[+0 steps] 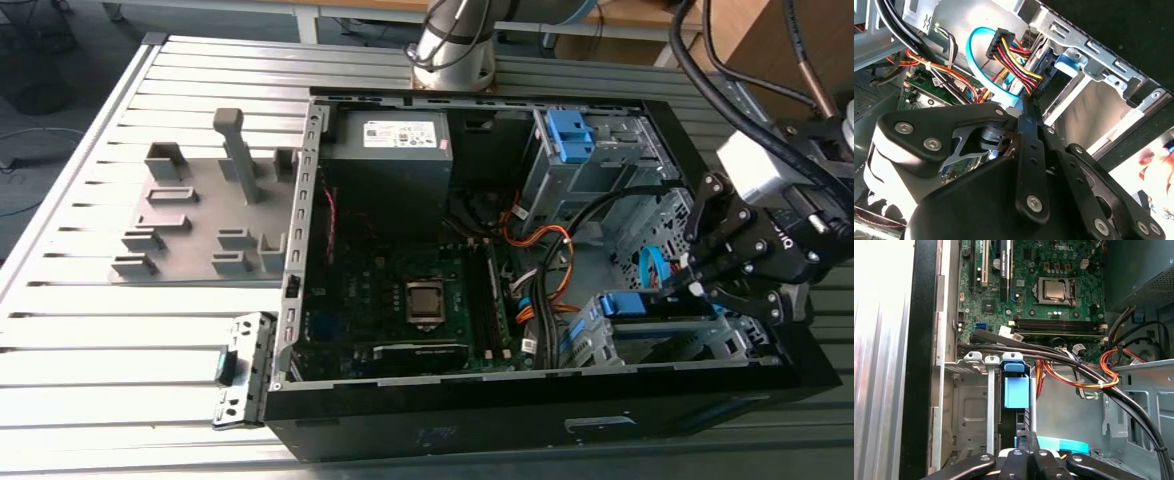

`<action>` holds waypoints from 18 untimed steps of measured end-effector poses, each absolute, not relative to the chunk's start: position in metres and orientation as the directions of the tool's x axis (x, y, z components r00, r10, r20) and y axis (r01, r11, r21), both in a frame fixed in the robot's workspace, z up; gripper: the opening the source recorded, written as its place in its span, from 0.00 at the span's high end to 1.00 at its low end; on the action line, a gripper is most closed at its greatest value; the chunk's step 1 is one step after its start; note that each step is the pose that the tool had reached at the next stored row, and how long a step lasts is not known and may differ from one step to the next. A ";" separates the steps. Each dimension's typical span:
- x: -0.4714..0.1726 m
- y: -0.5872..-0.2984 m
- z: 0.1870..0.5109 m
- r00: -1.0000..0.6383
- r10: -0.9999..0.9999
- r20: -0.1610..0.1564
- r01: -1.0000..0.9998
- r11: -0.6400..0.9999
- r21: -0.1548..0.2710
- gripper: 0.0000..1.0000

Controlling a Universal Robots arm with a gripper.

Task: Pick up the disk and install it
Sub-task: 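Insert the second disk wire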

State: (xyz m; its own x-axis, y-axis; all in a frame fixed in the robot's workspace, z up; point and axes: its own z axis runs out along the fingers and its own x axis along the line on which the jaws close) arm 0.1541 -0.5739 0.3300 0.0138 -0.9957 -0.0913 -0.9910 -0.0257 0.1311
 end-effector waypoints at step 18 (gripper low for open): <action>0.167 -0.574 0.350 0.013 -0.996 -0.091 -0.990 -0.026 0.136 0.89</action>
